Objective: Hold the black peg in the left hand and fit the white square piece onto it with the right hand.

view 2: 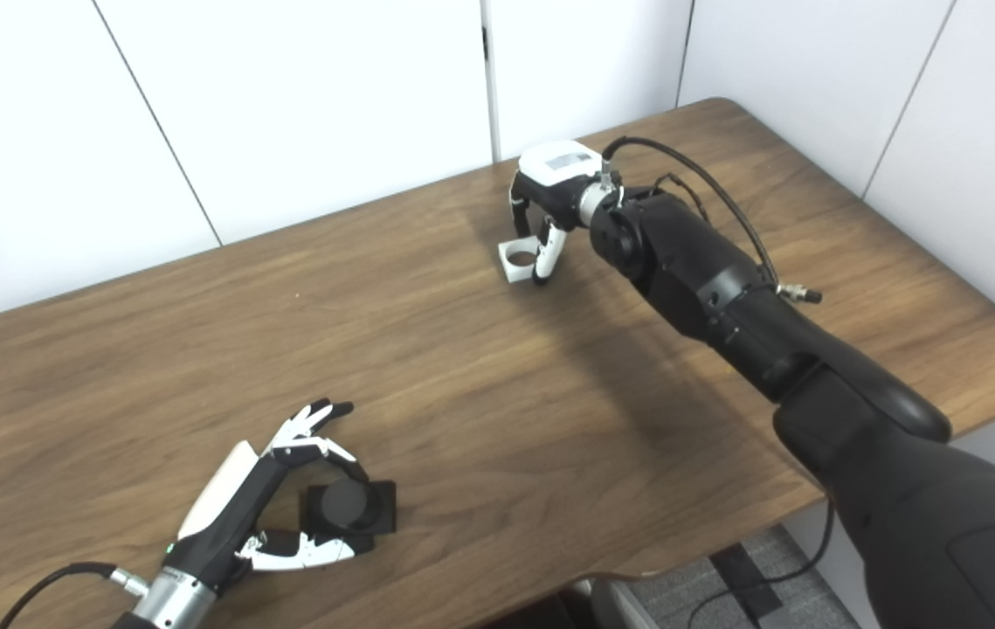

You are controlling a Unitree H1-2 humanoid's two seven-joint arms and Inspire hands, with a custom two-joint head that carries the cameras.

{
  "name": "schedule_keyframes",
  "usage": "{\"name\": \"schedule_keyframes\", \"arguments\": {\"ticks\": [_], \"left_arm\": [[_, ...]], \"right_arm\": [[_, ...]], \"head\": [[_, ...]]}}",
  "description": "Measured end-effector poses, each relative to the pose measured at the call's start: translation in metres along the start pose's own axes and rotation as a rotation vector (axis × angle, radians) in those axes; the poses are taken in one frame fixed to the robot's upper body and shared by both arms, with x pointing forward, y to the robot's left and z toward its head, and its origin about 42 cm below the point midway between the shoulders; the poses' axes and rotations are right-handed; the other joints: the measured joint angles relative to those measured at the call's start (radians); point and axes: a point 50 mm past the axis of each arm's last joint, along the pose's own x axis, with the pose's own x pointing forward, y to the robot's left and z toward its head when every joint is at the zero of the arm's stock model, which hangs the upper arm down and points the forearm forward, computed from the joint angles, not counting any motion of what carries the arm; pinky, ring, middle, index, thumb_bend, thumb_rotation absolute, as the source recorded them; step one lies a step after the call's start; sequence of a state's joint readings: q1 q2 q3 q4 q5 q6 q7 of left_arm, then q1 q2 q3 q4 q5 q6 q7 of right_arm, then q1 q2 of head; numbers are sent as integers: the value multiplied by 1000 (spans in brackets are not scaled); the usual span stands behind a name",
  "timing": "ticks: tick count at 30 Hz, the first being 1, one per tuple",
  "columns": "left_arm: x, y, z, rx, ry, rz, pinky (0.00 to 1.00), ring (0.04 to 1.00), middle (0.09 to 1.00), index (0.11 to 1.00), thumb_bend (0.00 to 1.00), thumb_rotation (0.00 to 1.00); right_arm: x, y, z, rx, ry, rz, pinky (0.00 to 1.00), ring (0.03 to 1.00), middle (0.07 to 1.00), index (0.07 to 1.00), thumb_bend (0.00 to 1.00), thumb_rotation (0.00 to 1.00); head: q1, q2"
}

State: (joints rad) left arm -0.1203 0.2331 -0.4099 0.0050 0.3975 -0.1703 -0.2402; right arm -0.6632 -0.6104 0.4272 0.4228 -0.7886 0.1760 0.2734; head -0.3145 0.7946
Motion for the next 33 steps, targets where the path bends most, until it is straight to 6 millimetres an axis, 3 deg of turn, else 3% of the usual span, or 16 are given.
{"name": "schedule_keyframes", "arguments": {"ticks": [20,27,33], "left_arm": [[1,0,1,2,-11,-1,999,1000,941,487,522,67],[2,0,2,4,-14,-4,1000,1000,940,487,522,67],[2,0,2,5,-15,-5,1000,1000,940,488,522,67]], "right_arm": [[-25,-7,15,-42,-129,-9,699,787,749,482,520,136],[-34,-18,28,-49,-201,-1,677,781,742,481,521,136],[-37,-28,26,-43,-214,-16,679,782,744,481,520,137]], "head": [[15,-2],[17,-6],[18,-8]]}}
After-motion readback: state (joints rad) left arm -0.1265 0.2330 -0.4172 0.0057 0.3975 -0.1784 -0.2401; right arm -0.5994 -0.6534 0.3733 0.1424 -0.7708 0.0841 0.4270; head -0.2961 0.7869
